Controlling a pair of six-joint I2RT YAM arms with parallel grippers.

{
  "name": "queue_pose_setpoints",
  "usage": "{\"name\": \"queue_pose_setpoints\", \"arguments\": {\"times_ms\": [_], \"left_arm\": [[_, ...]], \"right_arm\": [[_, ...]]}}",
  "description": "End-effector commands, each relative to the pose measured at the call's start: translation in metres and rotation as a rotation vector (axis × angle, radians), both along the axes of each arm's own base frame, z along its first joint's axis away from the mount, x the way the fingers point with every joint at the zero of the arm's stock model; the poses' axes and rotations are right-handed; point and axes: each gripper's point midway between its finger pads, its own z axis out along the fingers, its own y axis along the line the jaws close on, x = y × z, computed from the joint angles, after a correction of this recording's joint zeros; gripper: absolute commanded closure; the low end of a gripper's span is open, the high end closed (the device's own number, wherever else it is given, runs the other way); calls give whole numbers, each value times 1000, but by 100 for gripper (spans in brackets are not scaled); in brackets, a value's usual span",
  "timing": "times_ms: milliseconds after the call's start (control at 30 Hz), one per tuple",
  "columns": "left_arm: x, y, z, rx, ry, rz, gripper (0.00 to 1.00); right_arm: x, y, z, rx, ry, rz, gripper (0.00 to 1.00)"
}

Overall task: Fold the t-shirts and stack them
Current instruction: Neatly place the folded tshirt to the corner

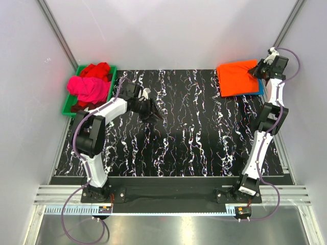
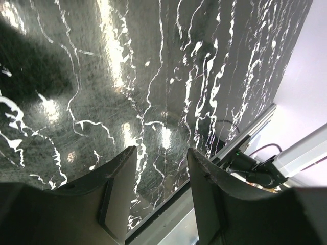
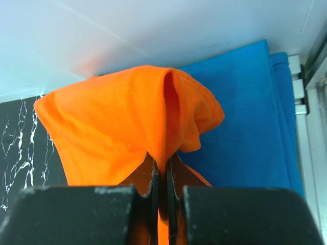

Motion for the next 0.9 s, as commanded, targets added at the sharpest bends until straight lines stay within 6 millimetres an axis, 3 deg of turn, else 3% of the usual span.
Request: {"name": "queue_pose_setpoints", "arguments": {"times_ms": [0,33,133,467,533,567,600,633,667,700,733,767,800,833,867], "left_arm": [[15,-11,21,-44,-65,-7,51],[16,-12,22,-45,-67,-7,51],[15,-13,19,-46,-61,-9,51],[27,-18,17,-45,-46,-12,51],[28,-18,20,-43,-51,-15,51],[27,-17,19,-36,-48,-15,51],[26,-16,21,-33,-51,-21,51],[26,-16,23,-32,-58,-24,50],[25,-15,25,-30,-58,-26,50],[25,-15,28,-31,-64,-27,50],[25,-15,30,-35,-68,-27,50],[26,-17,37,-46,-86,-26,50],[26,-17,40,-55,-92,-26,50],[26,-18,44,-63,-101,-25,50],[25,-18,50,-72,-118,-26,50]], "right_arm": [[7,-9,111,-103,-207,-43,100],[8,-11,119,-116,-223,-49,100],[10,-16,115,-129,-226,-60,100],[20,-44,74,-172,-191,-170,95],[23,-50,76,-180,-209,-194,78],[24,-52,79,-184,-219,-207,57],[25,-53,78,-184,-222,-209,50],[25,-53,83,-180,-231,-217,35],[24,-52,95,-174,-245,-221,12],[23,-51,99,-172,-247,-223,4],[21,-49,99,-168,-237,-223,0],[17,-46,117,-169,-256,-220,0],[15,-43,122,-167,-251,-217,0],[12,-41,117,-163,-228,-219,0],[7,-35,134,-164,-243,-214,0]]}}
